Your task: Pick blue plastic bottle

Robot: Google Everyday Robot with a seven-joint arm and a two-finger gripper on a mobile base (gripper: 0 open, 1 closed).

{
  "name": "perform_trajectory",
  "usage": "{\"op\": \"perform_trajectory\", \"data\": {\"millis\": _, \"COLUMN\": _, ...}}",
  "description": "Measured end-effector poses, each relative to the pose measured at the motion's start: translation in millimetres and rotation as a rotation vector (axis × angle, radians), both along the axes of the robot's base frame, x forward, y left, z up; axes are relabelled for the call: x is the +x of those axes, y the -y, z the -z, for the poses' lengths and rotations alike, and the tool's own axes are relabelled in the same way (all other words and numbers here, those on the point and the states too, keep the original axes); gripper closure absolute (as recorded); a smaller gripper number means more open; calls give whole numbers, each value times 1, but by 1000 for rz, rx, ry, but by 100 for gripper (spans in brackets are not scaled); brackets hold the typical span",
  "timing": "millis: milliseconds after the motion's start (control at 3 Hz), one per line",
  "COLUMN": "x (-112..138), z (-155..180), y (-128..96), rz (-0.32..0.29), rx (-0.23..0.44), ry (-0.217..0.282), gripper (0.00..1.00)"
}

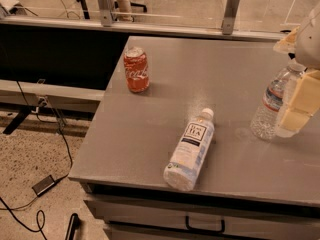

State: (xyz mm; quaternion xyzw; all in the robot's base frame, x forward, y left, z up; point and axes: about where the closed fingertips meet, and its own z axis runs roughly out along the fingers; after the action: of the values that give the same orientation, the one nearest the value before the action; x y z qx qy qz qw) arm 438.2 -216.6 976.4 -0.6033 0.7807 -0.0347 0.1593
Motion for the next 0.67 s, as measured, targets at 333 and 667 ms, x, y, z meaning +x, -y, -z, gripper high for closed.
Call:
{"op": "perform_trajectory", "data": {"millis": 333, "x": 0, "z": 0, "y": 0, "rz": 0, "rx": 0, "ry": 0, "gripper": 0}}
{"op": "perform_trajectory", "data": {"millis": 667, "x": 3, "z": 6, "y": -17, "rz": -113, "rx": -14, "ry": 10, "gripper": 0}}
